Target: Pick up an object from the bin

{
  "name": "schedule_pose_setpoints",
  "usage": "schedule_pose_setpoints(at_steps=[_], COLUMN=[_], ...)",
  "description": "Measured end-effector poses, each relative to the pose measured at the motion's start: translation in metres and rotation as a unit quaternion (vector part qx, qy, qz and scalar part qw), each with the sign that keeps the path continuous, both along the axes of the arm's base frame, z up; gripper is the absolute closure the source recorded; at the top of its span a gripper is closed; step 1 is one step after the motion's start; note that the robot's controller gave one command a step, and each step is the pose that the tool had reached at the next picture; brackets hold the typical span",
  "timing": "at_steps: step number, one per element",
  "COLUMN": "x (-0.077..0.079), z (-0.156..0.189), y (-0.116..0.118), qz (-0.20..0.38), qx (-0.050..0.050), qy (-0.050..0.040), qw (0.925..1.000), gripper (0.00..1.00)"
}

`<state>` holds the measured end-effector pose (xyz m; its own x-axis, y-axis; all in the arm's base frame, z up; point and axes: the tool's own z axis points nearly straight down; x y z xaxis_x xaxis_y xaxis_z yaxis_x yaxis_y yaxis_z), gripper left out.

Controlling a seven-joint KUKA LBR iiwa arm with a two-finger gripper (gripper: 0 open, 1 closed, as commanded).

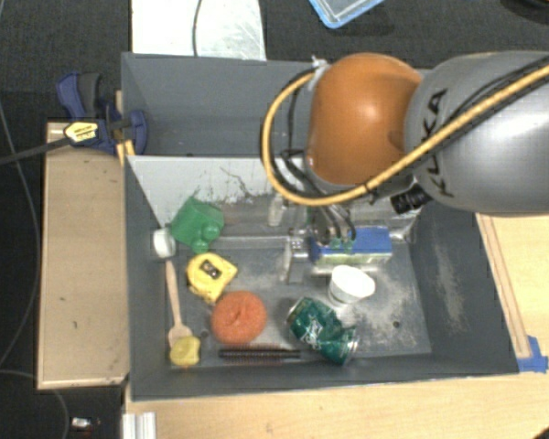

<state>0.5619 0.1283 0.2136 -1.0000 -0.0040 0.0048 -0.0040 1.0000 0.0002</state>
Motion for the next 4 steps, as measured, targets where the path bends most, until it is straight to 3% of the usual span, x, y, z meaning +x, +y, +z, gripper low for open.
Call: schedule_pose_setpoints(at_steps=[1,2,3,4], x=[0.002,0.0,-0.04,-0.044], z=[0.004,-0.042,-0.103,-0.121], y=[-0.001,-0.028,-0.037,-0.075], qz=[-0.002,0.058,-0.01,0.009], qx=[0.0,0.001,0.001,0.001], qy=[-0.004,-0.0059,-0.0069,-0.006], qw=[1.0,0.9983,0.9999,0.9999], gripper=[0.0,0.0,0.0,0.0])
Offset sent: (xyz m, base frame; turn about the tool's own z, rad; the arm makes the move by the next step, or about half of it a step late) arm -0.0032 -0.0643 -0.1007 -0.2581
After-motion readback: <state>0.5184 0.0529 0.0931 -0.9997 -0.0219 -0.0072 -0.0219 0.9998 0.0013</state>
